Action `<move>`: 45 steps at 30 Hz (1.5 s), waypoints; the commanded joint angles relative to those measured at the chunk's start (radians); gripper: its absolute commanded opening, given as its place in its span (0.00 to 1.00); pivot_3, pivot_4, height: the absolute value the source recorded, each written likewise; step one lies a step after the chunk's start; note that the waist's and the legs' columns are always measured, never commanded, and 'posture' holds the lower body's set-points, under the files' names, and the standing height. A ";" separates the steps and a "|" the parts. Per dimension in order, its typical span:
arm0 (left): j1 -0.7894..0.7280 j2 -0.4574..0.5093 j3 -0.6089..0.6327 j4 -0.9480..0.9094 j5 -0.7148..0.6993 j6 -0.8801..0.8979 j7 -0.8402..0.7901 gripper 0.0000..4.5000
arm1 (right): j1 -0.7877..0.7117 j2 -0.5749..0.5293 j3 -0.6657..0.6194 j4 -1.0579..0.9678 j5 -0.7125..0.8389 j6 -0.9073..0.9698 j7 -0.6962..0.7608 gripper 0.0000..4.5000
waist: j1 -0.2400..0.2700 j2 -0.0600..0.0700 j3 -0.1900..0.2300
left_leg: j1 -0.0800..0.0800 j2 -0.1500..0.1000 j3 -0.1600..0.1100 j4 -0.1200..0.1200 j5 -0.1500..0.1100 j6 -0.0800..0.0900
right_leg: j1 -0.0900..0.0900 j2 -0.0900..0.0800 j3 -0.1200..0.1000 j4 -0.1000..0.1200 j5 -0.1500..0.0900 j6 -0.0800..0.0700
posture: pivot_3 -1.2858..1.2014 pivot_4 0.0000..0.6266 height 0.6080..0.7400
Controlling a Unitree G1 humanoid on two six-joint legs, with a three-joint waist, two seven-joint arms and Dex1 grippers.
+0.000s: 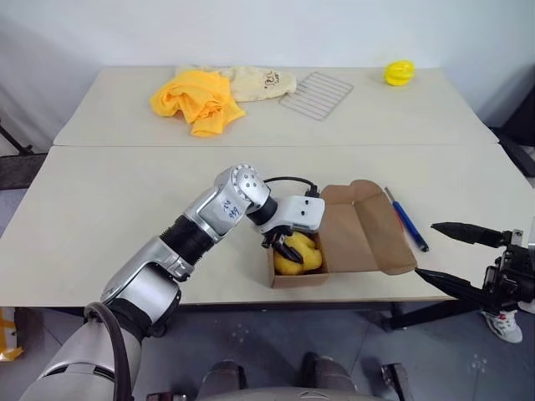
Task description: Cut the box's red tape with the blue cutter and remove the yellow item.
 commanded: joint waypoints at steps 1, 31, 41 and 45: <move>-0.011 -0.002 0.024 0.013 0.024 -0.027 0.008 0.34 | -0.006 -0.020 -0.052 -0.001 0.015 -0.010 0.009 1.00 | 0.000 0.000 0.000 | 0.000 0.000 0.000 0.000 0.000 0.000 | 0.000 0.000 0.000 0.000 0.000 0.000 | 0.52 0.24 1.00; -0.071 0.080 0.718 0.034 -0.158 0.384 0.748 0.03 | -0.549 -0.166 0.194 0.469 -0.010 -0.024 0.221 1.00 | -0.026 0.000 0.000 | 0.001 0.000 0.000 -0.001 0.000 0.000 | 0.000 0.000 0.000 0.001 0.000 0.000 | 0.52 0.24 1.00; 0.182 0.186 0.766 -0.117 -0.122 0.618 0.950 0.03 | -0.735 -0.145 0.360 0.780 -0.119 -0.143 0.403 1.00 | -0.025 0.000 0.000 | 0.000 0.000 0.000 -0.001 0.000 0.000 | 0.000 0.000 -0.001 0.000 0.000 0.000 | 0.52 0.24 1.00; 0.272 0.207 0.751 -0.248 -0.134 0.702 0.940 0.37 | -0.813 -0.116 0.406 0.835 -0.140 -0.151 0.406 1.00 | -0.031 0.000 0.000 | 0.001 0.000 0.001 -0.001 0.000 0.000 | 0.000 0.000 -0.001 0.001 0.000 0.000 | 0.52 0.24 1.00</move>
